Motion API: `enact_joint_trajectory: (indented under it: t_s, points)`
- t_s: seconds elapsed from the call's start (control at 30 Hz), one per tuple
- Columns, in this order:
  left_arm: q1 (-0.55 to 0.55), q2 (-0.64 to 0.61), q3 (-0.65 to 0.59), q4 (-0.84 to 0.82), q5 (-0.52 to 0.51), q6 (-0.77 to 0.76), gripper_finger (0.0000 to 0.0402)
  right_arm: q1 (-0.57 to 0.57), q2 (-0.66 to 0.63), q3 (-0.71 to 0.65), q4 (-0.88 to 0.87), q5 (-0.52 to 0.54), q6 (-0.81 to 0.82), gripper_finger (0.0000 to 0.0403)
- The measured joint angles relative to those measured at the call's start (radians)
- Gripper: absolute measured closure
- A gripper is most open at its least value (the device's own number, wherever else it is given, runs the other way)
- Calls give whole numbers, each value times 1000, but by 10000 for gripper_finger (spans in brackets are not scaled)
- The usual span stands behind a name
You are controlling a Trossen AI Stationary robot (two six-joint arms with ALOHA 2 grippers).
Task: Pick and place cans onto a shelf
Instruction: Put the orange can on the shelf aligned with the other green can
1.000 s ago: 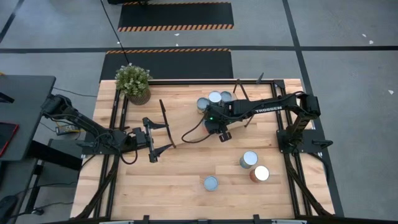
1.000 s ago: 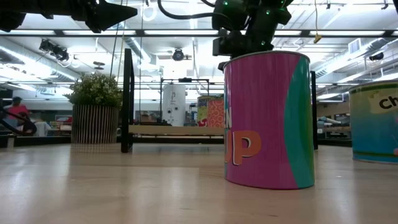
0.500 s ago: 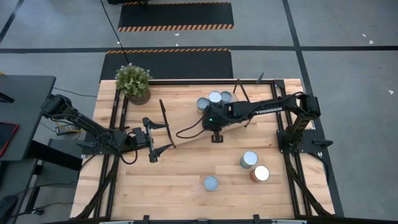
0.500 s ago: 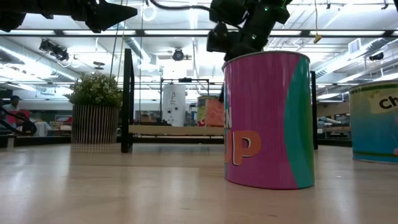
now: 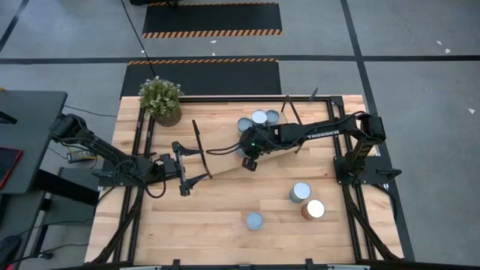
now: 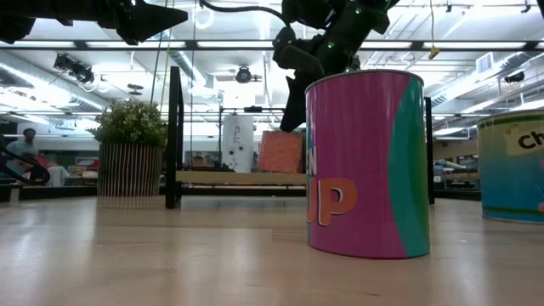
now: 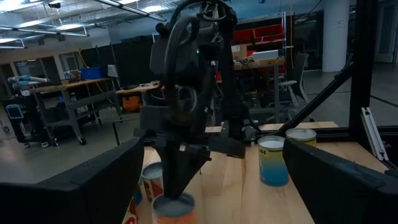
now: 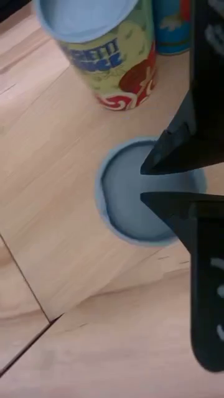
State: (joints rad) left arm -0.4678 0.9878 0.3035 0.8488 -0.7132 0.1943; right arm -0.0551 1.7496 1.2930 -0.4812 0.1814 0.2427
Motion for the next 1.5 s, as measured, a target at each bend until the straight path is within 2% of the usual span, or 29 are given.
enact_joint_trajectory:
  t_s: [0.13, 0.27, 0.47, 0.67, 0.83, 1.07, 1.2, 1.5]
  points:
    - [0, 0, 0, 1, 0, 0, 13, 6, 0, 2, -3, -21, -78, 333]
    - [0, 0, 0, 1, 0, 0, 13, 7, -1, 61, -52, -33, -138, 309]
    - [0, 0, 0, 1, 0, 0, 13, 30, -2, 123, -75, -49, -243, 252]
    - [0, 0, 0, 18, 0, 0, 13, 58, 24, 122, -58, -39, -243, 188]
    - [0, 0, 1, 35, 3, 0, 13, 53, 87, 155, -79, -26, -245, 155]
    - [0, 0, 0, 28, 7, 1, 13, 31, 184, 277, -178, 4, -317, 138]
    - [0, 0, 0, 6, 11, 1, 13, 30, 179, 305, -173, 21, -351, 137]
    - [1, 0, 0, 10, 11, 3, 13, -6, 182, 326, -232, -45, -452, 138]
